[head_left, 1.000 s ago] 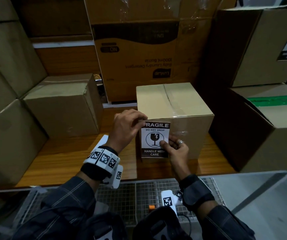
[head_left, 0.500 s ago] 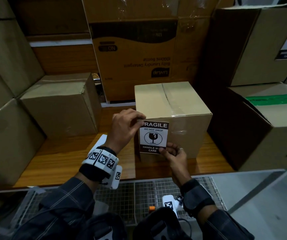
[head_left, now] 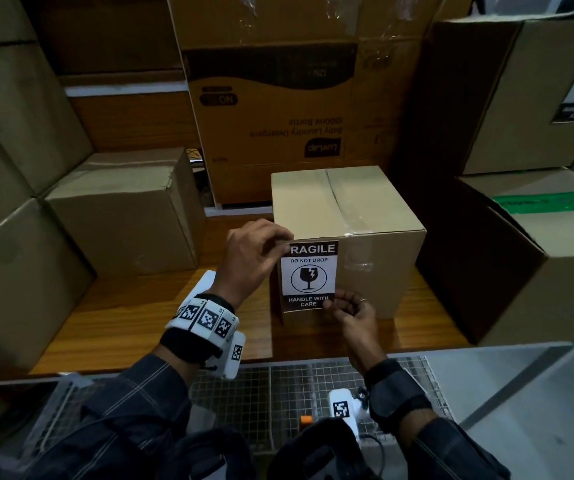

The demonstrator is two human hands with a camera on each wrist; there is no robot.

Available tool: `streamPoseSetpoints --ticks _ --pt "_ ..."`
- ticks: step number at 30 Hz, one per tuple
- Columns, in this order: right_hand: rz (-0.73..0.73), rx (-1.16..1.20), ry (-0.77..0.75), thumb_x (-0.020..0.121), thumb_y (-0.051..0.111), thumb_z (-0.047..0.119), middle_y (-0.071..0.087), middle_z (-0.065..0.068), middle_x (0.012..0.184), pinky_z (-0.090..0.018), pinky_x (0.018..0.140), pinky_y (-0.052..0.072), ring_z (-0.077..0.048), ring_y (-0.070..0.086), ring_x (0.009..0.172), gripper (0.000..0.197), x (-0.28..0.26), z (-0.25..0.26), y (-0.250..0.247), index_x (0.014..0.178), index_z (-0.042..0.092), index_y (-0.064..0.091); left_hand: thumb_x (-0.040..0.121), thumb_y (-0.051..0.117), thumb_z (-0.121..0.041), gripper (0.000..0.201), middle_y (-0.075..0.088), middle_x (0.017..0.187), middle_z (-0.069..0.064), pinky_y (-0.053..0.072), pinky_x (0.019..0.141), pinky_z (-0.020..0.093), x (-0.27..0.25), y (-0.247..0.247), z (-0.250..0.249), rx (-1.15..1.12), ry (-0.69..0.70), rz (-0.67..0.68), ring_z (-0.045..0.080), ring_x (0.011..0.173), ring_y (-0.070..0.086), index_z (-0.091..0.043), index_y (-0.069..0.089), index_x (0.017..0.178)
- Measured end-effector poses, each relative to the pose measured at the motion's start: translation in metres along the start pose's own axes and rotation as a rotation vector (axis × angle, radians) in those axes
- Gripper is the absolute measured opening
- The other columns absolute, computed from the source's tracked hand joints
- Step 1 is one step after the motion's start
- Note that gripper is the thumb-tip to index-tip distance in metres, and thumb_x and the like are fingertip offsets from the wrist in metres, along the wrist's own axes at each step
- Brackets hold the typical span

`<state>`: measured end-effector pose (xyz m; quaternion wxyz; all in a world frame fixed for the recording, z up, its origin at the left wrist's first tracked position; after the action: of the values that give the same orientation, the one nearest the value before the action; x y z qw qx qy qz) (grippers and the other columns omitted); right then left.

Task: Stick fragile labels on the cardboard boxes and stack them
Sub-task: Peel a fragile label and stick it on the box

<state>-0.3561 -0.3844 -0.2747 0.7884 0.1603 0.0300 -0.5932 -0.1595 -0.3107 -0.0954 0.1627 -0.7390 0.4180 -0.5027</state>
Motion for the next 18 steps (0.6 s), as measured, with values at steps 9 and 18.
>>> streamPoseSetpoints --ticks 9,18 --pt "-0.010 -0.006 0.040 0.089 0.074 0.006 0.074 -0.004 0.112 -0.035 0.094 0.057 -0.018 0.069 0.107 0.030 0.005 -0.002 0.003 0.117 0.014 0.066 0.086 0.074 -0.046 0.031 0.066 0.109 -0.010 0.037 0.095 0.036 -0.001 -0.001 -0.018 0.261 -0.011 -0.019 0.010 0.104 0.059 -0.027 0.066 0.108" --pt "-0.028 0.036 0.062 0.088 0.074 0.004 0.074 -0.006 0.111 -0.039 0.096 0.057 -0.020 0.070 0.107 0.028 0.007 -0.001 0.002 0.113 0.014 0.067 0.080 0.078 -0.053 0.040 0.056 0.097 -0.005 0.031 0.086 0.033 0.009 0.011 -0.028 0.389 -0.033 -0.072 0.015 0.093 0.052 -0.026 0.071 0.109"
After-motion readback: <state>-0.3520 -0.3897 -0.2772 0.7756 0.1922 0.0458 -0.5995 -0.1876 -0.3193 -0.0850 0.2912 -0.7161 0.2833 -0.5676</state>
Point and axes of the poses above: each hand's wrist, its own x-axis towards the middle knuckle, its own y-axis out of the palm, z = x × y, the point moved 8 cm from there along x, towards the middle knuckle
